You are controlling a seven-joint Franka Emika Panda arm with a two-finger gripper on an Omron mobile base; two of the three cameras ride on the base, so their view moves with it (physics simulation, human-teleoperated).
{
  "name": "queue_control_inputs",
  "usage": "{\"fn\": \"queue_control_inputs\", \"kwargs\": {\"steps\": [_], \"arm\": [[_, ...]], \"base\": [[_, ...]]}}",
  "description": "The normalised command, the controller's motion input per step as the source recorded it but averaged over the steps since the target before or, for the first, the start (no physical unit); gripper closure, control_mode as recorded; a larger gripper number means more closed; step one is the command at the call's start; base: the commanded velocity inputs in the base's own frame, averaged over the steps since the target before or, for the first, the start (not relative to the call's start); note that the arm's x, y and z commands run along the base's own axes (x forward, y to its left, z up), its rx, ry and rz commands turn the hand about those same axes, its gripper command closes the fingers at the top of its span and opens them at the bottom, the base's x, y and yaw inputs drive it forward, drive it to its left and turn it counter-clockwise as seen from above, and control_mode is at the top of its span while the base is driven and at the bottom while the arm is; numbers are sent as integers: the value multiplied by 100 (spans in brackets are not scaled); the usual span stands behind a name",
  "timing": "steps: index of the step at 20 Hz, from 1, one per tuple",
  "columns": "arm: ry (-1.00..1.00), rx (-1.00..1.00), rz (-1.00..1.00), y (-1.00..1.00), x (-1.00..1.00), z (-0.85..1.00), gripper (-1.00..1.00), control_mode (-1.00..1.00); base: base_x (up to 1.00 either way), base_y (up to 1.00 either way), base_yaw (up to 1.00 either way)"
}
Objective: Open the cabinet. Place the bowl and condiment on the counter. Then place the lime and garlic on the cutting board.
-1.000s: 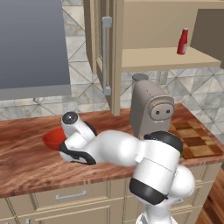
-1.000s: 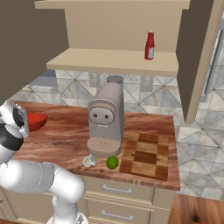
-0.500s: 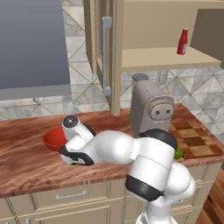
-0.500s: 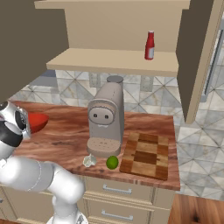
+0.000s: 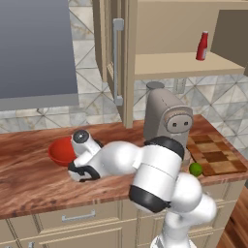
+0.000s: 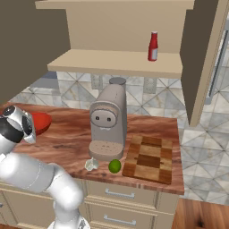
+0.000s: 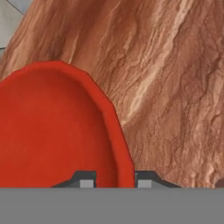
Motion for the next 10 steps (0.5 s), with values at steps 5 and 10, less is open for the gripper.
{"fn": "queue_control_inputs", "kwargs": {"steps": [5,10], "arm": [[0,0,0,5,27,-19,100,-100],[0,0,0,9,12,-7,100,-100]], "base": [[0,0,0],[0,0,0]]}}
